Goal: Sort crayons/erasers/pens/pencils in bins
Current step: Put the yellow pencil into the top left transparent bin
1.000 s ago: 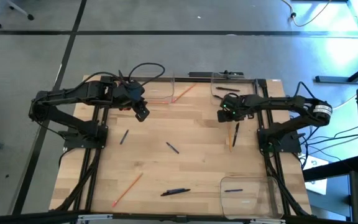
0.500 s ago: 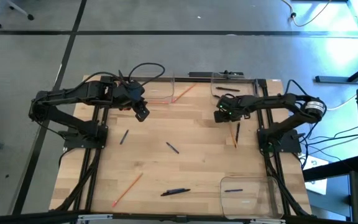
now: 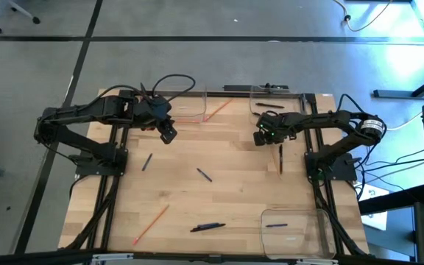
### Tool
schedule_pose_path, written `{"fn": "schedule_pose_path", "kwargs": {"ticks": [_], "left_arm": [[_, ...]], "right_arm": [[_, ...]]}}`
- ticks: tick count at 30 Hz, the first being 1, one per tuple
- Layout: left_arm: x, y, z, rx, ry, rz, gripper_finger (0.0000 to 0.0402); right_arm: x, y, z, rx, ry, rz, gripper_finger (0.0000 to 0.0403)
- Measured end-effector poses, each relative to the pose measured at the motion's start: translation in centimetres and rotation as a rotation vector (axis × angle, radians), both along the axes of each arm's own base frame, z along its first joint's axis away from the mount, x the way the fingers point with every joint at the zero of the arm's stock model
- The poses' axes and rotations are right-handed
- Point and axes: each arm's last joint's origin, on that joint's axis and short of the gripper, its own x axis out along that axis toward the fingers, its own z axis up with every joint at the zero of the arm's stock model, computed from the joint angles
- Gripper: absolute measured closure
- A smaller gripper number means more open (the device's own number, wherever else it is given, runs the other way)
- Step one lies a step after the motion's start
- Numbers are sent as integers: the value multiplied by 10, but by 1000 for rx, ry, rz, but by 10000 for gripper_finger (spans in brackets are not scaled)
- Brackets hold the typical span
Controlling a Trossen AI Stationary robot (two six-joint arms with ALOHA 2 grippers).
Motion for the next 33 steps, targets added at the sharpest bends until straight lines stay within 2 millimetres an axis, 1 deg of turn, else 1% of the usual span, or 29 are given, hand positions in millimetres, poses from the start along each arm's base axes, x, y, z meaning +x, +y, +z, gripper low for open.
{"fn": "schedule_pose_path", "kwargs": {"ticks": [4,11,13,15,19,22,26,30,33], "left_arm": [[0,0,0,0,0,0,305],[0,0,0,0,0,0,305],[0,0,0,0,0,0,305],[0,0,0,0,0,0,305],[0,0,0,0,0,0,305],[0,0,0,0,1,-1,305],[0,0,0,12,10,-18,305],[0,0,0,12,11,-19,305],[0,0,0,12,10,-18,305]], "right_arm": [[0,0,0,1,2,6,375],[4,-1,4,10,-17,15,366],[9,-3,7,14,-34,38,366],[19,-7,15,0,-98,65,369],[31,-9,29,-20,-151,112,370],[46,-9,45,-57,-220,145,368],[64,-6,68,-116,-299,240,368],[84,-5,96,-207,-405,343,369],[98,-7,124,-297,-492,420,368]]}}
